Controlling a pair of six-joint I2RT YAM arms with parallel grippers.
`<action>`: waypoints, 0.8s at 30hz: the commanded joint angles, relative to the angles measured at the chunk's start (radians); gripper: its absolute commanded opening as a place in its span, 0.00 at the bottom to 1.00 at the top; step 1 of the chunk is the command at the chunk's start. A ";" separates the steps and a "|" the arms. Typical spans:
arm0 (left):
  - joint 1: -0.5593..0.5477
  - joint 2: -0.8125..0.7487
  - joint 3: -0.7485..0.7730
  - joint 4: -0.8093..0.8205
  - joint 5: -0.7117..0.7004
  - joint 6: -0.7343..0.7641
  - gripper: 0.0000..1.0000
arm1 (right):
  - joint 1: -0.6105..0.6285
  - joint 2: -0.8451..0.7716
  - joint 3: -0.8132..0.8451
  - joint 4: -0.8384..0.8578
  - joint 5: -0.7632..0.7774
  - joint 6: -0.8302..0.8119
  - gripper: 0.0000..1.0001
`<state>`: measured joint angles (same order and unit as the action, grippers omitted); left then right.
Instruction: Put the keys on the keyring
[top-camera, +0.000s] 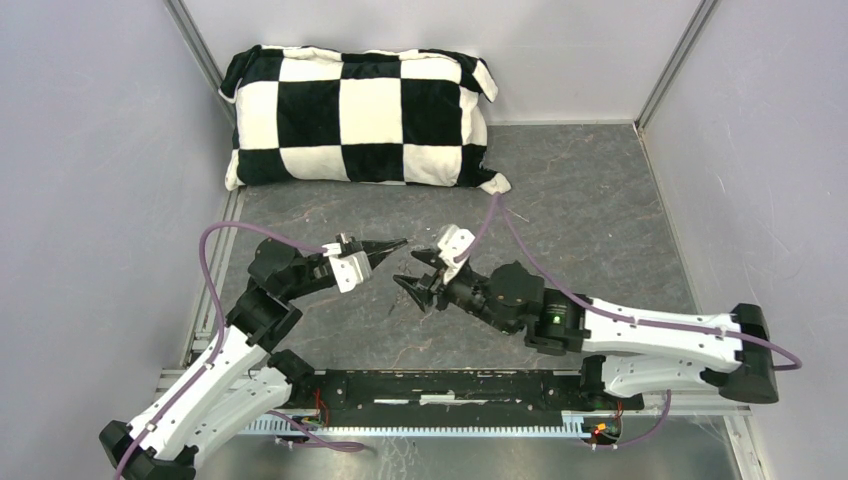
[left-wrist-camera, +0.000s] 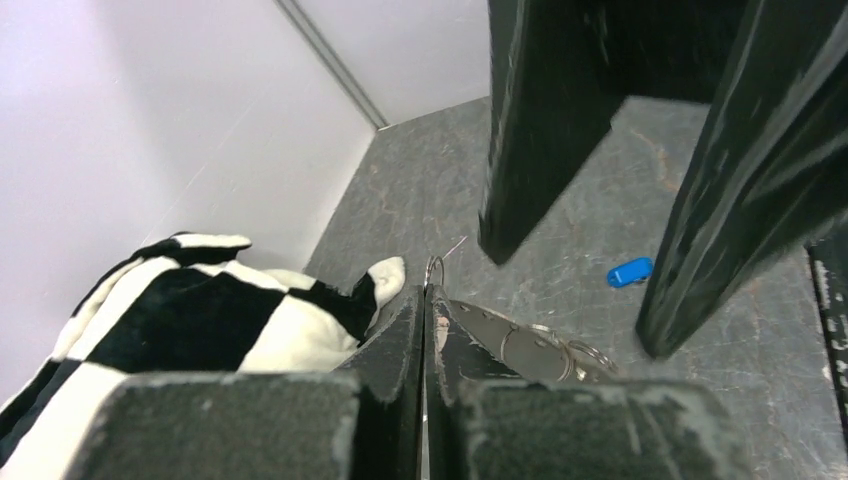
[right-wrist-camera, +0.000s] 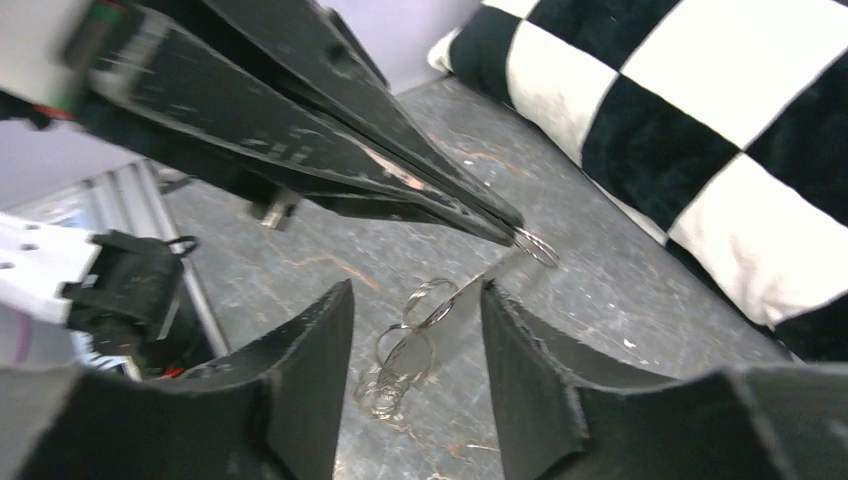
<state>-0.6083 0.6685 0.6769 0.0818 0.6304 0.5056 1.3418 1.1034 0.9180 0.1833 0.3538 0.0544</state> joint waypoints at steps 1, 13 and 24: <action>-0.001 0.009 0.095 0.004 0.138 -0.056 0.02 | 0.004 -0.126 0.044 -0.064 -0.178 -0.045 0.62; 0.000 0.119 0.265 -0.216 0.506 -0.113 0.02 | -0.004 -0.329 0.062 -0.256 -0.330 -0.278 0.65; 0.001 0.147 0.317 -0.233 0.597 -0.184 0.02 | -0.008 -0.290 0.127 -0.390 -0.421 -0.381 0.61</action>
<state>-0.6083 0.8150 0.9356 -0.1558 1.1538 0.3916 1.3396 0.8200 0.9802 -0.1696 -0.0246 -0.2661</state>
